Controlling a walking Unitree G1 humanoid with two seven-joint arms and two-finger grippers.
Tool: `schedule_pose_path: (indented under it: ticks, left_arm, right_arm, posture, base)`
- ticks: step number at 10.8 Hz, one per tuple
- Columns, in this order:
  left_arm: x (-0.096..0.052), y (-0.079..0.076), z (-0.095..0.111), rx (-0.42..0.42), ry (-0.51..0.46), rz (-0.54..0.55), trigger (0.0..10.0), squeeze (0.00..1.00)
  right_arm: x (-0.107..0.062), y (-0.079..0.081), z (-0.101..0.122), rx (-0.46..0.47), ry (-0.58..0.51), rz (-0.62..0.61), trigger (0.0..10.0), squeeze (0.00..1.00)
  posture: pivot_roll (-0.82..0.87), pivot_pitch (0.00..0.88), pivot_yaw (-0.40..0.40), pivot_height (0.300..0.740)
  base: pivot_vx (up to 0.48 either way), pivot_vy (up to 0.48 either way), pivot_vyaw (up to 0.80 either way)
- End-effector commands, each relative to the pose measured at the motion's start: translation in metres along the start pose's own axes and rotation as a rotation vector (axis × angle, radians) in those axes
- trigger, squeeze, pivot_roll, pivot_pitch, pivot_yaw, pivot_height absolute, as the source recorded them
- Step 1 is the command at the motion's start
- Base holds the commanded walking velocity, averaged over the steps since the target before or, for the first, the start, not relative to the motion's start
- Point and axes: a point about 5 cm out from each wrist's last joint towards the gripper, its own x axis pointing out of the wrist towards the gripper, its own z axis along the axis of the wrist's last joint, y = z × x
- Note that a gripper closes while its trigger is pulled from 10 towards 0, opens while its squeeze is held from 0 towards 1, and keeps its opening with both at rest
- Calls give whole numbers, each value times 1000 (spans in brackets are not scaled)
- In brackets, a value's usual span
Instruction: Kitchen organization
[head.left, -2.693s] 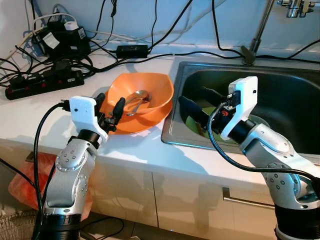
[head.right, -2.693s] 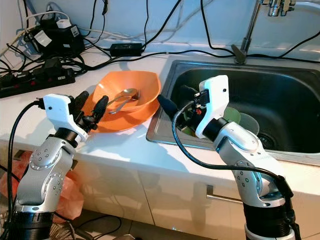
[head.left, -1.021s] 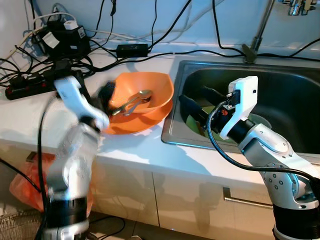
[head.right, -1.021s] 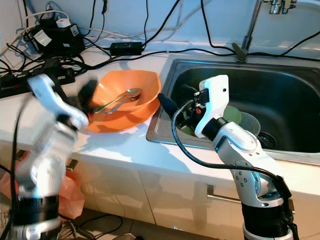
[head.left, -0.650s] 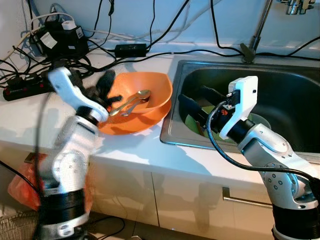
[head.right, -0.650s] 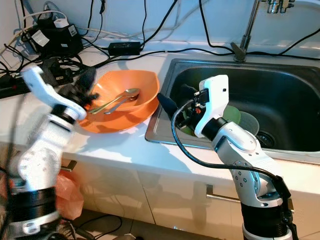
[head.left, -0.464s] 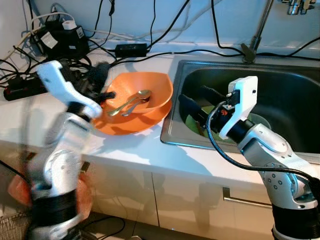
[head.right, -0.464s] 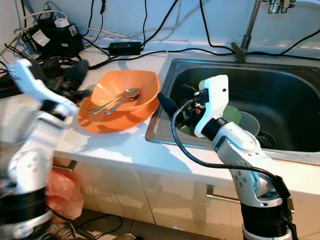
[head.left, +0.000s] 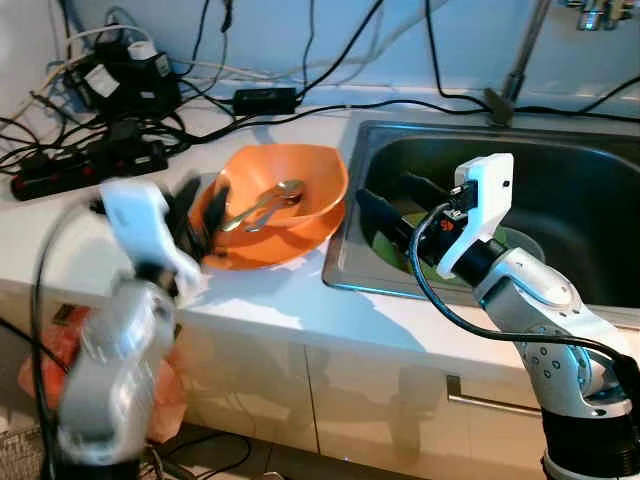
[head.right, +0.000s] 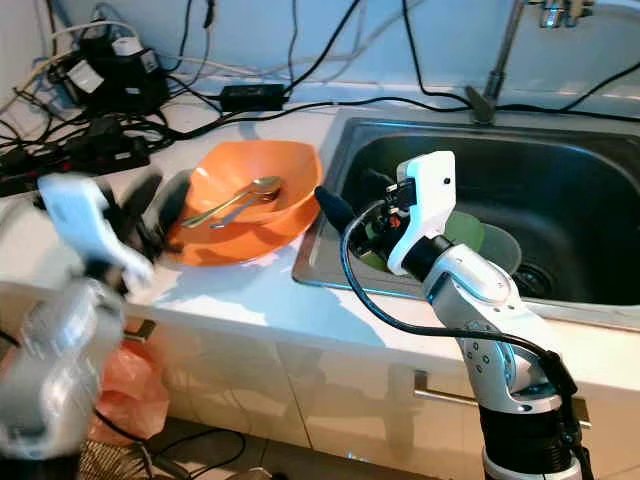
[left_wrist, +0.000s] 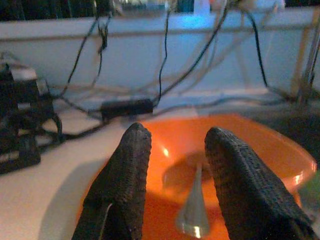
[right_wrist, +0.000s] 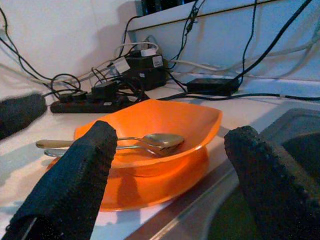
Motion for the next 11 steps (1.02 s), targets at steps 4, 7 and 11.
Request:
schedule_pose_path:
  ticks: [4,7,11]
  left_arm:
    - [-5,2,-18,69,-2,35,10000,1000]
    - [-1,0,-30,61,14,48,10000,1000]
    - [16,0,-35,33,8,66,10000,941]
  right_arm:
    - [2,-1,0,-8,-2,2,10000,0]
    - [3,0,0,-8,-2,7,10000,0]
    - [4,-1,2,-14,-3,3,10000,0]
  posture:
    - [69,27,89,740]
    - [67,29,88,740]
    - [45,31,81,740]
  base:
    - [0,0,0]
    - [0,0,0]
    - [0,0,0]
